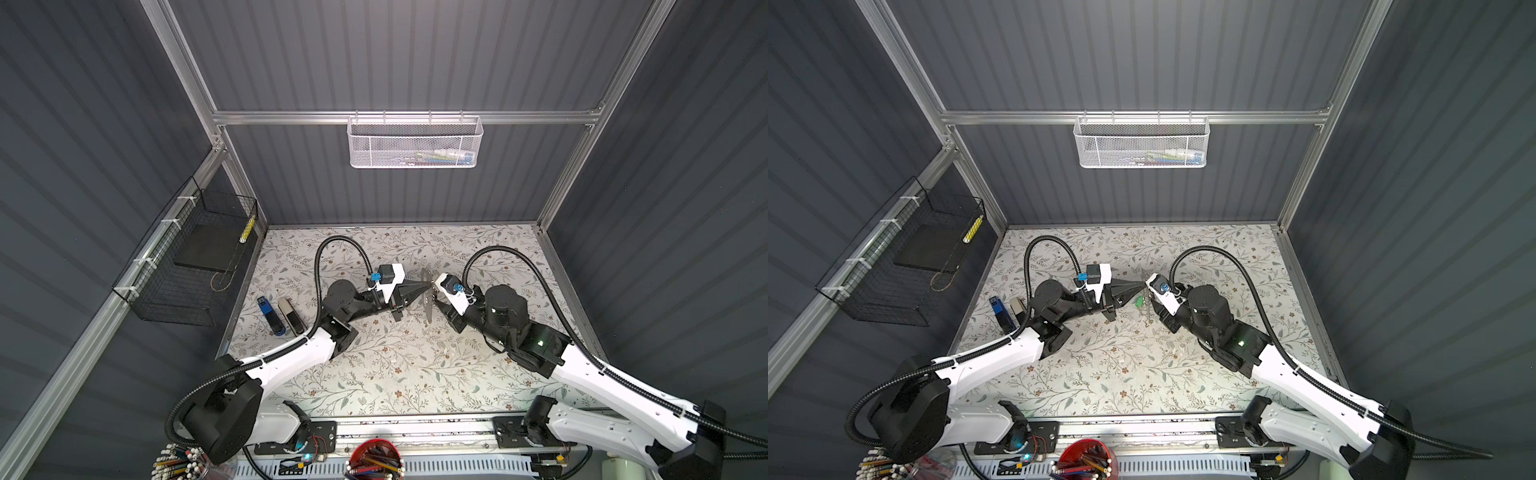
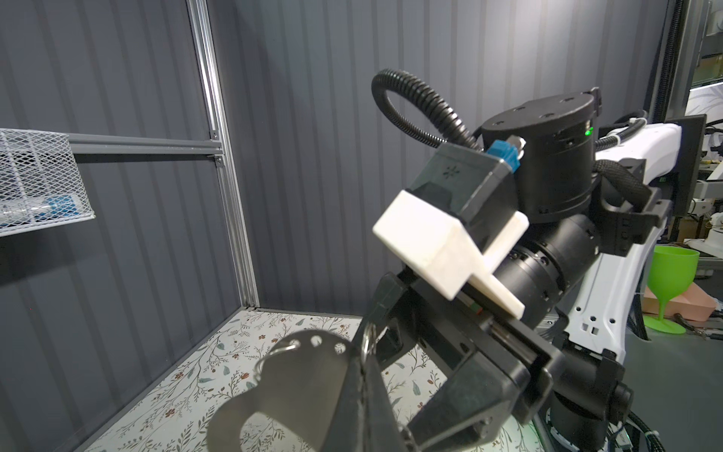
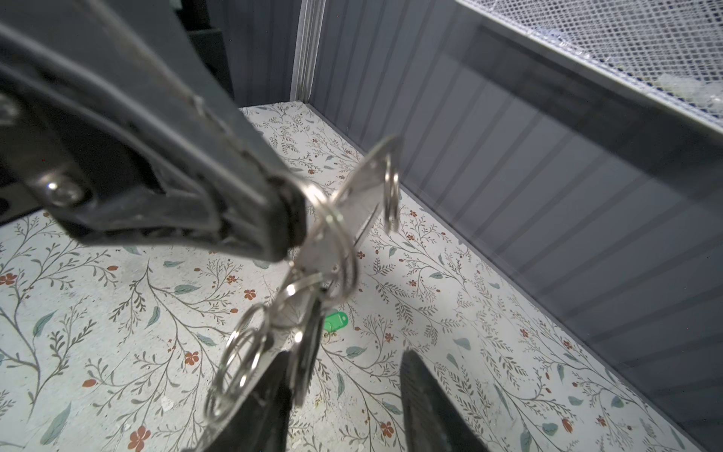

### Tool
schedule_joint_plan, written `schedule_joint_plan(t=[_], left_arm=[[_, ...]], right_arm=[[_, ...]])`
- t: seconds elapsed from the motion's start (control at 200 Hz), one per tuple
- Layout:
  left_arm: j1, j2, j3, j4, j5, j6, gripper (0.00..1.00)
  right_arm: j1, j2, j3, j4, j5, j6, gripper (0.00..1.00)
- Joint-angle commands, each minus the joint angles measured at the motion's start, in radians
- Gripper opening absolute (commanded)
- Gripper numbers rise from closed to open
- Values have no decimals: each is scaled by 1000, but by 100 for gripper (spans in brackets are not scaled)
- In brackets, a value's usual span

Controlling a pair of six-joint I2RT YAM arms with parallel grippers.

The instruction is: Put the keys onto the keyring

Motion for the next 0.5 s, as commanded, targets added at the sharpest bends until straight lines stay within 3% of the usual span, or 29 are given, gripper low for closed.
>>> schedule_joint_plan(t=[0.0, 0.25, 0.495], left_arm=[[-5, 8, -10, 61, -9, -21, 0], [-4, 18, -18, 92, -15, -36, 0], [-4, 5, -26, 86, -29, -20, 0]], right_arm=[[13, -15, -10, 81, 13, -2, 47], [29, 8, -2, 113, 3, -4, 40], [33, 3, -1, 83, 5, -2, 16]])
